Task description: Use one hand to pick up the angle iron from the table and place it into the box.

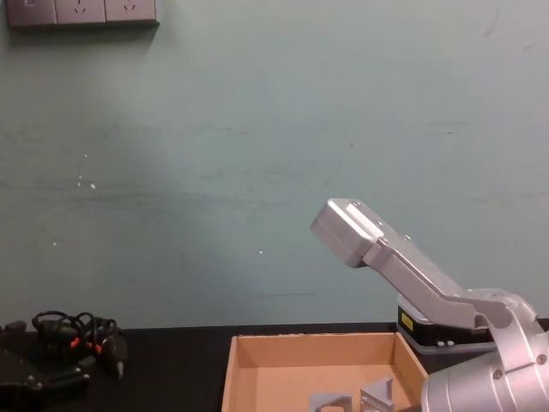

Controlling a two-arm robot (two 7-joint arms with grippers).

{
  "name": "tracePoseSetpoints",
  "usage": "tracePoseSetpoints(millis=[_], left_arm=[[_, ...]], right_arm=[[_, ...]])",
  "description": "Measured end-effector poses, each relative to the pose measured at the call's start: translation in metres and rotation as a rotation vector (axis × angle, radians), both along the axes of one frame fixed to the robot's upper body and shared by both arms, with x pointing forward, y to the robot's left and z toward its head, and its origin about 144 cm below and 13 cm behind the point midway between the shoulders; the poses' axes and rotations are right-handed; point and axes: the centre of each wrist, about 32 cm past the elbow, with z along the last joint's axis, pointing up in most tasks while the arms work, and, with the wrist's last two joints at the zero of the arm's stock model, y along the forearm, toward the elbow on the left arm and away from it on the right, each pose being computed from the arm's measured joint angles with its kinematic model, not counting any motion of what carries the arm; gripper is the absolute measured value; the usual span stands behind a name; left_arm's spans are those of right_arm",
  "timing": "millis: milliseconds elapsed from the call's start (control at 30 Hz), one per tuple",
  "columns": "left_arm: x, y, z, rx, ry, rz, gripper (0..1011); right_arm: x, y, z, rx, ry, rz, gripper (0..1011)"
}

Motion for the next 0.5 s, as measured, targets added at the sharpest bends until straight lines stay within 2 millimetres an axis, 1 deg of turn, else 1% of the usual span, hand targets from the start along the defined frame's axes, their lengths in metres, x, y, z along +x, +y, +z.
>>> tracePoseSetpoints(millis=[300,433,500], left_arm=[[0.0,0.0,0.0,0.0,0.0,0.0,1000],[0.0,0.0,0.0,0.0,0.0,0.0,1000],[0.0,0.0,0.0,0.0,0.0,0.0,1000]], right_arm=[[-0.0001,0.0007,-0.0033,-0.002,0.004,0.008,997],[-0.0004,0.0016,-0.0039,-0.004,0.005,0.01,927],[-0.0005,0.0018,-0.0039,-0.004,0.006,0.01,865]])
